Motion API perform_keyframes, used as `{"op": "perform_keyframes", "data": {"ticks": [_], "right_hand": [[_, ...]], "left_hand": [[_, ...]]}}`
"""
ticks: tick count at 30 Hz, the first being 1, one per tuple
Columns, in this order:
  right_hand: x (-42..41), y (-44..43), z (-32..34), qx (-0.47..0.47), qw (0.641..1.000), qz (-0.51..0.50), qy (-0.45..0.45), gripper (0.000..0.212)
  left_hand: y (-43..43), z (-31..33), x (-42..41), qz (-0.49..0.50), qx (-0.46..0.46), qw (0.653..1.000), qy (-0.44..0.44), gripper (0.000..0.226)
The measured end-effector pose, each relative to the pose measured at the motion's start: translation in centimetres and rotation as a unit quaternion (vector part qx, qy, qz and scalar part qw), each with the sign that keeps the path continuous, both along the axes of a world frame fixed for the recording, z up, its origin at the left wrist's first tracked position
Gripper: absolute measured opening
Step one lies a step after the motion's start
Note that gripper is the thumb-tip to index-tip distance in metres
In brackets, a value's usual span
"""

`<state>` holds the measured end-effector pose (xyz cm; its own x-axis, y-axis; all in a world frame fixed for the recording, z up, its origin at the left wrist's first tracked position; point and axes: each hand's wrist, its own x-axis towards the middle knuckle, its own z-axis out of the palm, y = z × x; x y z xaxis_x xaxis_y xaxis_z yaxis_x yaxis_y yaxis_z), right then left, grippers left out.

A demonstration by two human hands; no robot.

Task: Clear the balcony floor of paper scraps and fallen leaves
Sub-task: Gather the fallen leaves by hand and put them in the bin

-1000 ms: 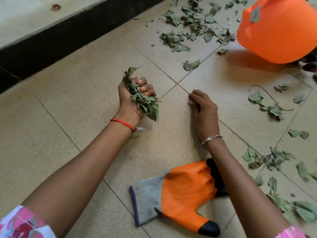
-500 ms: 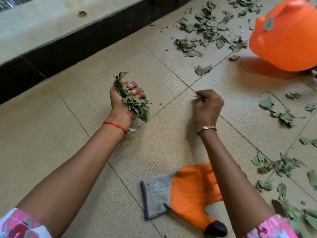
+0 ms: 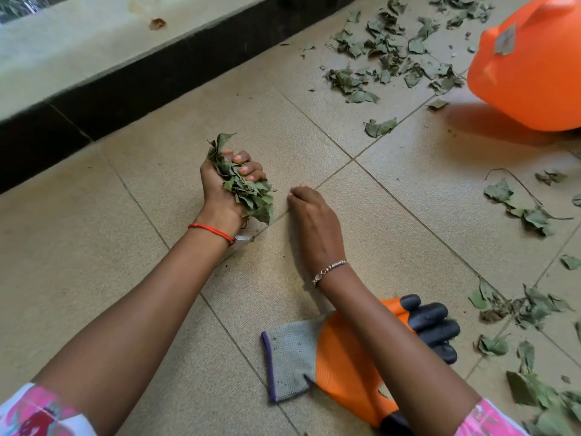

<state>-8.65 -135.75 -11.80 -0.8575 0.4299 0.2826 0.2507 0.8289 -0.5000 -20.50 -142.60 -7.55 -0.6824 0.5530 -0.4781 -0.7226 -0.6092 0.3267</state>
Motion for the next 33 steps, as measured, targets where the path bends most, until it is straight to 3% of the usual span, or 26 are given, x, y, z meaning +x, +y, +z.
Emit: {"op": "perform_keyframes", "data": {"ticks": [2, 7, 10, 12, 14, 15, 17, 18, 21, 22, 23, 27, 30, 33], "right_hand": [[-0.3, 0.1, 0.4, 0.034, 0.999, -0.001, -0.007, 0.008], [-0.7, 0.0, 1.8, 0.101, 0.995, 0.01, -0.023, 0.03], [-1.8, 0.7, 2.5, 0.136, 0.984, 0.049, -0.104, 0.012], [-3.0, 2.8, 2.6, 0.073, 0.987, 0.025, -0.142, 0.021], [-4.5, 5.1, 3.9, -0.08, 0.991, -0.075, -0.075, 0.021], [-4.9, 6.2, 4.6, -0.175, 0.976, -0.129, -0.031, 0.019], [-4.6, 7.8, 6.2, -0.404, 0.894, -0.189, 0.027, 0.013], [-4.2, 8.3, 6.9, -0.524, 0.826, -0.201, 0.042, 0.01], [-1.6, 8.7, 9.2, -0.792, 0.565, -0.219, 0.075, 0.014], [-0.4, 8.9, 10.2, -0.833, 0.5, -0.223, 0.079, 0.017], [0.9, 9.1, 11.2, -0.856, 0.458, -0.227, 0.077, 0.019], [7.0, 10.7, 16.8, -0.87, 0.402, -0.273, 0.082, 0.021], [10.3, 12.2, 22.2, -0.87, 0.368, -0.306, 0.121, 0.026], [12.1, 12.8, 29.2, -0.871, 0.342, -0.319, 0.15, 0.042]], "left_hand": [[0.1, 0.1, -0.1, -0.001, -0.003, 1.0, 0.0, 0.029], [0.4, 0.3, 0.0, 0.003, -0.012, 1.0, 0.003, 0.027], [0.4, 0.3, 0.1, -0.004, -0.014, 1.0, 0.007, 0.028], [0.2, 0.2, 0.2, -0.012, -0.021, 1.0, 0.005, 0.026], [0.2, 0.5, 0.3, -0.017, -0.035, 0.999, 0.005, 0.025], [0.2, 0.7, 0.4, -0.014, -0.043, 0.999, 0.001, 0.026], [0.9, 1.3, 1.1, -0.004, -0.049, 0.999, -0.012, 0.028], [1.5, 1.8, 1.7, -0.003, -0.045, 0.999, -0.019, 0.027], [3.9, 3.2, 3.9, -0.004, -0.02, 0.999, -0.037, 0.029], [4.9, 3.6, 4.7, 0.005, -0.009, 0.999, -0.047, 0.029], [5.9, 4.0, 5.4, 0.011, -0.001, 0.998, -0.062, 0.029], [9.2, 7.1, 8.8, -0.009, -0.005, 0.993, -0.118, 0.042], [10.8, 13.1, 11.9, -0.077, -0.031, 0.989, -0.126, 0.061], [11.3, 20.0, 13.5, -0.092, -0.053, 0.983, -0.148, 0.04]]}}
